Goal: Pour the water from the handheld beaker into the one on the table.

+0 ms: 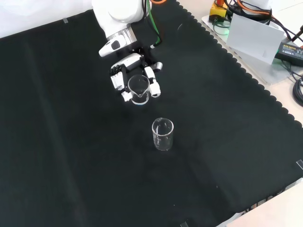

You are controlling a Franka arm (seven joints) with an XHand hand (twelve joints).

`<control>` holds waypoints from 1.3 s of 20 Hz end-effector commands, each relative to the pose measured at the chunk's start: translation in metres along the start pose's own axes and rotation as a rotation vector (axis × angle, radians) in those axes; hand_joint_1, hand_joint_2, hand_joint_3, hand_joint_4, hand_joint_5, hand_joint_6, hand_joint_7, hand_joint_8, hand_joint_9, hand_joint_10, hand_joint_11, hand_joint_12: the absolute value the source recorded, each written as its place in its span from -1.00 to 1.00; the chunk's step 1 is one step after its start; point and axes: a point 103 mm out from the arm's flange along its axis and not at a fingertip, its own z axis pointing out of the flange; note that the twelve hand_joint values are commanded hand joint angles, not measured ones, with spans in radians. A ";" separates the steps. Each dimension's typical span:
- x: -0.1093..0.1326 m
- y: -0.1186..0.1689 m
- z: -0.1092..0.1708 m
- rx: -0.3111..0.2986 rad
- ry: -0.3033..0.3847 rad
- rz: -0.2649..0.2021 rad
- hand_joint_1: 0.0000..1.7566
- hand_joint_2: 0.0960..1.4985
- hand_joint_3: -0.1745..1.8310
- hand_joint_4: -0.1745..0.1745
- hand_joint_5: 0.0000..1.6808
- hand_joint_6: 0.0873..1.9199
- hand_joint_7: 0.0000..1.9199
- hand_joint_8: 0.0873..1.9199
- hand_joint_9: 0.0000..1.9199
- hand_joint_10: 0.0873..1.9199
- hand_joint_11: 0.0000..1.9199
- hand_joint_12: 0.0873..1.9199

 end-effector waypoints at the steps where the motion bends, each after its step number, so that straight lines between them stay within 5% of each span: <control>1: 0.011 -0.007 -0.008 0.060 -0.054 -0.003 0.39 -0.29 -0.20 -0.56 0.86 -1.00 0.88 -0.84 0.79 -0.92 0.52 -0.30; 26: 0.056 -0.003 0.004 0.267 -0.328 -0.019 0.39 -0.29 -0.19 -0.54 0.86 -1.00 0.89 -0.84 0.79 -0.91 0.50 -0.29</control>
